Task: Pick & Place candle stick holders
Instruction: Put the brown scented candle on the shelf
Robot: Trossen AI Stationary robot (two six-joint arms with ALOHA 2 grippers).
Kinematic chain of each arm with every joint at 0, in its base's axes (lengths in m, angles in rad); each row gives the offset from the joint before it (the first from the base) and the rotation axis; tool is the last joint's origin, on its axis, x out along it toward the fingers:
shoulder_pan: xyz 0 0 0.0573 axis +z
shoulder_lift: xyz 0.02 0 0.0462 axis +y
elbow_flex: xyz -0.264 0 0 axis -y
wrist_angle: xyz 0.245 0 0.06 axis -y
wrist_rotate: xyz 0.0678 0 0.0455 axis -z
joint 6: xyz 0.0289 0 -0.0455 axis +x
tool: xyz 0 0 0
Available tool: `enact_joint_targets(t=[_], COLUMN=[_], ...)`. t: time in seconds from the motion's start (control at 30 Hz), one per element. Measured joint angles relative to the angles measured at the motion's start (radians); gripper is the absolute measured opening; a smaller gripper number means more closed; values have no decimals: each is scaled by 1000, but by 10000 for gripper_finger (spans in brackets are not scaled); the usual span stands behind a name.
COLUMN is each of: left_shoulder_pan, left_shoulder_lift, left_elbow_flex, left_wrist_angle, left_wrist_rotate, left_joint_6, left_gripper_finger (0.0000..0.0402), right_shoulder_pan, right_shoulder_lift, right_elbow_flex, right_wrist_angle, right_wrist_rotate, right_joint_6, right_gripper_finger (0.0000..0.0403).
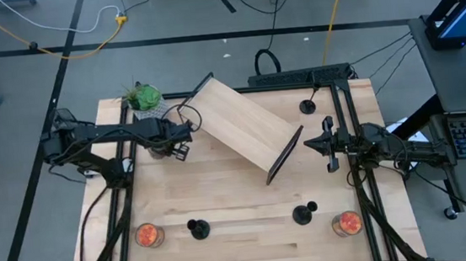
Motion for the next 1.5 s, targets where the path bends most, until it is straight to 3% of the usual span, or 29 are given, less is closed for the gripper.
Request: enact_joint_targets(t=[0.47,0.77,1.1,1.37,1.5], left_shoulder_pan=[-2,-59,-179,-243,-258], left_shoulder_lift=[-179,-248,-129,25,93], left_elbow_flex=[8,211,531,698,778], left_wrist_angle=[-20,-113,-208,-272,-285], left_wrist_rotate=[192,307,298,301,326], left_joint_6=[6,56,84,134,169], left_gripper_finger=[2,1,0,0,0], right_shoulder_pan=[0,0,0,0,0], right_shoulder_lift=[0,0,0,0,0], right_elbow_flex=[0,0,0,-1,-1], right_wrist_angle=[2,2,3,19,115], right_wrist_rotate=[0,0,0,0,3], right_joint_6=[56,183,195,388,388], right_gripper_finger=[0,0,0,0,0])
